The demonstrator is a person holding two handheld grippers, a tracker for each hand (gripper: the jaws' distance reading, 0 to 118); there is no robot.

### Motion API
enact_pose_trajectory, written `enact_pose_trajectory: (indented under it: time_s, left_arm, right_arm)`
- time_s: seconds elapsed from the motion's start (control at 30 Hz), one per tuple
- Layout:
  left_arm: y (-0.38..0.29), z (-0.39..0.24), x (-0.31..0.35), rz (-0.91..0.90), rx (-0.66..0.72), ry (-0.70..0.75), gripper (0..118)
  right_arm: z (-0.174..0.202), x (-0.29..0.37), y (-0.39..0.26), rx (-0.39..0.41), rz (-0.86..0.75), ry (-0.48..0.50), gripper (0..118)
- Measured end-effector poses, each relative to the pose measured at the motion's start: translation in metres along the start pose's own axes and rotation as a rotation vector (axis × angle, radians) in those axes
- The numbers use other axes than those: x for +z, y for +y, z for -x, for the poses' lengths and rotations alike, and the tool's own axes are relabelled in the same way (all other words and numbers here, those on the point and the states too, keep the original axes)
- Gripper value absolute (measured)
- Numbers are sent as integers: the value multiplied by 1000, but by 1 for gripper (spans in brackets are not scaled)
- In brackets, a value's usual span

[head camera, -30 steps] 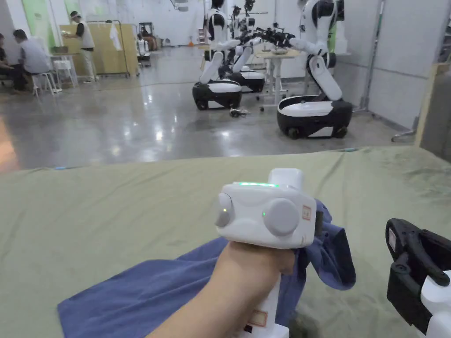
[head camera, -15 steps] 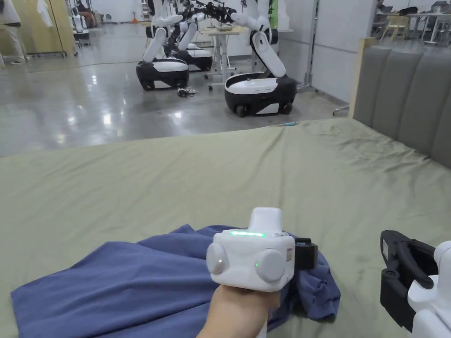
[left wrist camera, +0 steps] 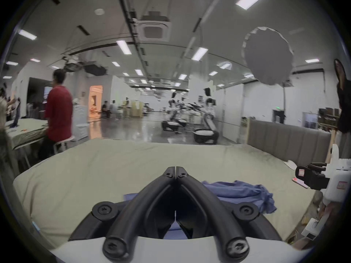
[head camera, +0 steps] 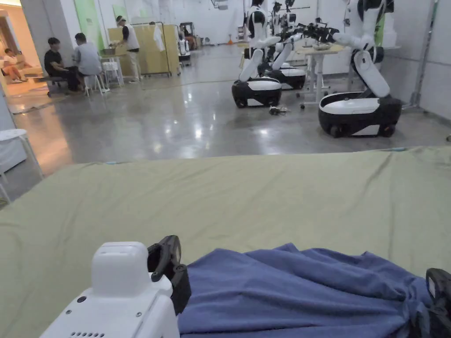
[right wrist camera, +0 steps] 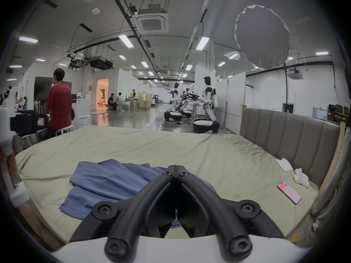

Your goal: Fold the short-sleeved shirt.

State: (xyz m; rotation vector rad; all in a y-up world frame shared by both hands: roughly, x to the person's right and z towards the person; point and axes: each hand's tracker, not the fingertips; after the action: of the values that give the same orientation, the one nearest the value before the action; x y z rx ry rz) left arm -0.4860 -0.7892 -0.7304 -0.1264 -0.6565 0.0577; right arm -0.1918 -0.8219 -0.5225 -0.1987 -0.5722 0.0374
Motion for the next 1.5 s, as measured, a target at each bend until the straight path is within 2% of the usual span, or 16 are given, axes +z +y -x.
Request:
enact_pose_trajectory:
  time_s: [0.17,0.4,0.6,0.67,0.7,0.73,0.77,0.8,0.83,1.07,1.13,1.17,1.23,1.27,1.4,1.5]
  left_arm:
    - [-24,46,17,53,45,94,0]
    - [-46,52,11,119,11,104,0]
    - [-34,80,-81,301,-55,41,0]
    - [-37,94,-127,356,-8,18,0]
    - [-40,101,-151,433,22,13,8]
    - [-44,106,-172,492,42,11,27]
    - [-51,112,-195,552,63,19,54]
    - [-60,116,-214,594,55,43,71]
    - [-68,118,-230,618,33,83,80]
    - [-127,111,-286,812,-47,150,79]
    - [-140,98,-286,835,-102,133,71]
    - [-137,93,-281,757,-102,160,55]
    - [-132,87,-280,755,-45,135,11]
    - [-132,83,-278,741,-55,159,0]
    - [-129,72,-266,697,-113,97,0]
    - [-109,67,-241,570,-55,61,0]
  right_arm:
    - [17,-4,2,-1,-3,46,0]
    - [20,-8,-1,-3,20,59,0]
    - [16,-11,-2,19,31,55,0]
    - [14,-14,-4,21,36,52,0]
    - [13,-16,-5,20,41,49,0]
    - [11,-18,-7,21,47,47,0]
    - [11,-21,-8,25,54,43,0]
    - [10,-23,-10,30,60,39,0]
    - [8,-26,-12,39,66,33,0]
    - [-6,-42,-24,51,110,2,0]
    - [-8,-48,-28,50,126,-8,0]
    - [-10,-51,-32,45,137,-8,0]
    - [-14,-54,-34,-20,154,11,0]
    - [-15,-55,-33,-20,147,8,0]
    - [-15,-56,-33,2,146,12,0]
    - [-20,-52,-33,-12,144,17,0]
